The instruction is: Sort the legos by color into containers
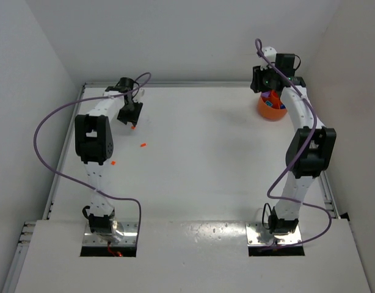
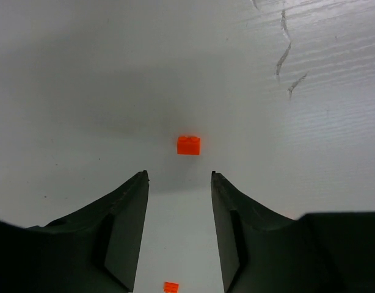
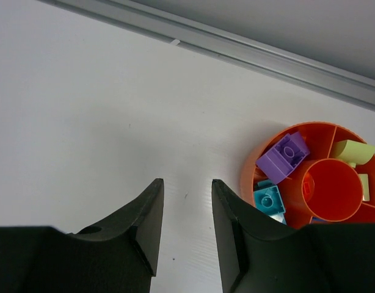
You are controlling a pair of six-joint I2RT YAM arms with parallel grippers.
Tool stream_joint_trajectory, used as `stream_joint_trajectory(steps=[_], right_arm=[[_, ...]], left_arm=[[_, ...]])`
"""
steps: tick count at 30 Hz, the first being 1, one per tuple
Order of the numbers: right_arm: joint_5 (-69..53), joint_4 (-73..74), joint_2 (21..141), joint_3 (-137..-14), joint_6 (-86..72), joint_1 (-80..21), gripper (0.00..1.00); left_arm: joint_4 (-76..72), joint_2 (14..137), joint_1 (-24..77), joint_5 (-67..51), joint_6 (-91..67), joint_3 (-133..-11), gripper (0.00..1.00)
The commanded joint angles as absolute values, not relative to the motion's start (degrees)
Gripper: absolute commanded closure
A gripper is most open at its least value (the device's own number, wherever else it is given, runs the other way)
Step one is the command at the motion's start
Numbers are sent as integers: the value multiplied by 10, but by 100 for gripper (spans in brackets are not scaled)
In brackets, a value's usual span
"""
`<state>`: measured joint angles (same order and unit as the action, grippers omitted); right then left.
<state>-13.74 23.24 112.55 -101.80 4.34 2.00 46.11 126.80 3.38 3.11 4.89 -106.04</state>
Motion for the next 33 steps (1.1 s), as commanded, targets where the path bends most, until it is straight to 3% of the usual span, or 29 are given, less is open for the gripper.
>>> stream_joint_trajectory(steps=[1, 11, 33], right_arm=[[-142, 224, 1124, -1031, 50, 12, 62], [-137, 224, 1129, -1036, 55, 7, 62], [-127, 219, 1124, -1031, 61, -4, 62]], left_arm=[[469, 1271, 40, 43, 38, -1091, 48], [469, 1295, 40, 25, 33, -1085, 46], [440, 1341, 29, -11, 21, -1074, 60]])
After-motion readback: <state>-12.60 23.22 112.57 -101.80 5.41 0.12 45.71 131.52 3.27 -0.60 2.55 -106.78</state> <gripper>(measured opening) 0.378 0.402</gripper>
